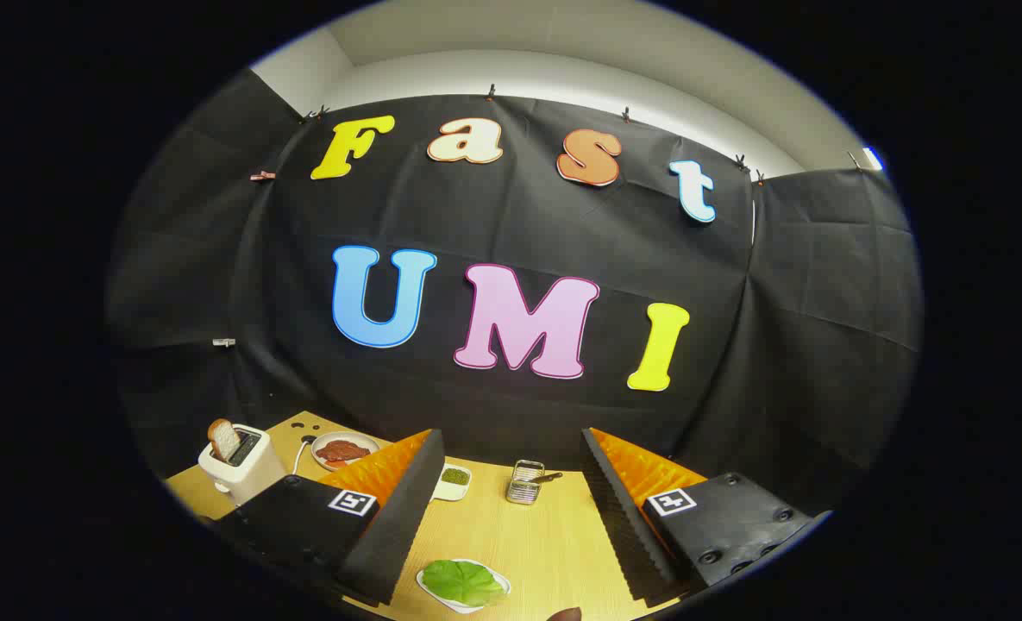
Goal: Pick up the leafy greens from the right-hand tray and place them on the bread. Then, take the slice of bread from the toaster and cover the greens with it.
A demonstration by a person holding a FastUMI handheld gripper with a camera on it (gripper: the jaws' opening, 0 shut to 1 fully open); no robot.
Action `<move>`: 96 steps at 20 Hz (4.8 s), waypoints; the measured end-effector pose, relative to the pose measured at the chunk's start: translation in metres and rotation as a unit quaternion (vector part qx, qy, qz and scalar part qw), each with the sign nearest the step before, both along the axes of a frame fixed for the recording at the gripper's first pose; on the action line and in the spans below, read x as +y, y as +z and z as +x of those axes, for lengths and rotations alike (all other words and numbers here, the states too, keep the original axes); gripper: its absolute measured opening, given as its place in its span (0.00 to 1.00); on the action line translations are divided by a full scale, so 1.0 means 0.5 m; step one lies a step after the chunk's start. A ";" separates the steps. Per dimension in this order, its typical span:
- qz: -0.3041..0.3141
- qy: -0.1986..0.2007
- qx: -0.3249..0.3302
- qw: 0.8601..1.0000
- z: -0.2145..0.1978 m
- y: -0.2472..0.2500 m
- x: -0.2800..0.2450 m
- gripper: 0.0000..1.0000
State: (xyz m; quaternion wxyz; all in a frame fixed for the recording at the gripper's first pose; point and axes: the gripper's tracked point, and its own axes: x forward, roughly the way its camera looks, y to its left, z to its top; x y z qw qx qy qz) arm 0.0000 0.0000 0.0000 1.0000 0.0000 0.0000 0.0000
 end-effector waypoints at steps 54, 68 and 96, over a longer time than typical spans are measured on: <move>-0.078 0.274 0.430 0.857 0.083 -0.850 0.146 0.77; -0.099 0.282 0.459 0.837 0.094 -0.898 0.161 0.06; -0.016 0.340 0.409 0.847 -0.016 -0.624 0.497 0.06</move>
